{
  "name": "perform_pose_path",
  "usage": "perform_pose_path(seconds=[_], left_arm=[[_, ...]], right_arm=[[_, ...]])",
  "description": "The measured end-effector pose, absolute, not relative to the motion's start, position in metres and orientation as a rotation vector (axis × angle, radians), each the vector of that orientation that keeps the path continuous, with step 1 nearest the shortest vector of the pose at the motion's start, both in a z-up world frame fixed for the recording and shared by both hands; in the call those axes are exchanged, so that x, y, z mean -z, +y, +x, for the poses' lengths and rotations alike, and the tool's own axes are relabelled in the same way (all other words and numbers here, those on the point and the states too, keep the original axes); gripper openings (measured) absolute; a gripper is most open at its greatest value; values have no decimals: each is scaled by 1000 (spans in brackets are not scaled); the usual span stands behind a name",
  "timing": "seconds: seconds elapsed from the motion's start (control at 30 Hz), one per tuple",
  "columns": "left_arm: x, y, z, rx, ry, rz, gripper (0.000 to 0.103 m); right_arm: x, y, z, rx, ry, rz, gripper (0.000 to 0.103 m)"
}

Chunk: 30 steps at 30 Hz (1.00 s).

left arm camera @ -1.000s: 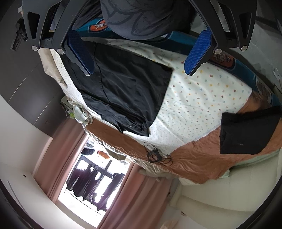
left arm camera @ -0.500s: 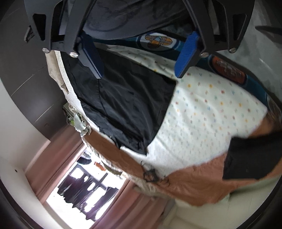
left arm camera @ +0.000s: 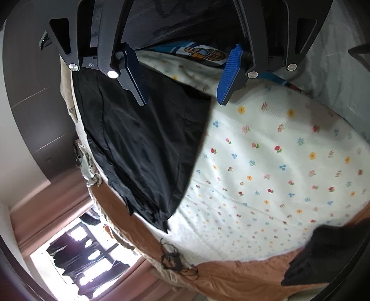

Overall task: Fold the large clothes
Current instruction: 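Move both grippers to the jacket's long side edge and close on it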

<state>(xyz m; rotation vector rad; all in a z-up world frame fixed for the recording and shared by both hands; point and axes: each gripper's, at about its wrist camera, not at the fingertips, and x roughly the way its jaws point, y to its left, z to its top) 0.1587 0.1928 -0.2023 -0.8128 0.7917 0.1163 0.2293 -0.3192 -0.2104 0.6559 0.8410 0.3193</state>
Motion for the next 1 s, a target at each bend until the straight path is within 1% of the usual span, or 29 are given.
perform_pose_path(seconds=[0.1,0.37,0.57,0.73,0.83,0.93,0.97,1.0], left_arm=[[212,199,169,-138,844,-836,63],[217,208,181,-24,820,-950,63],[218,202,188,37,819,-975,63],[220,193,199,66,826,-977,58],[220,190,204,61,828,-963,54],[222,190,206,47,828,-951,46],[223,190,206,37,832,-949,40],[225,190,207,23,839,-946,34]], right_arm=[[214,-321,242,-304,847,662,66],[212,-317,264,-309,819,668,66],[214,-322,280,-283,804,679,66],[215,-323,286,-314,805,721,66],[218,-322,284,-370,806,763,66],[224,-318,282,-418,813,795,66],[225,-315,282,-425,817,792,63],[226,-313,281,-427,821,786,57]])
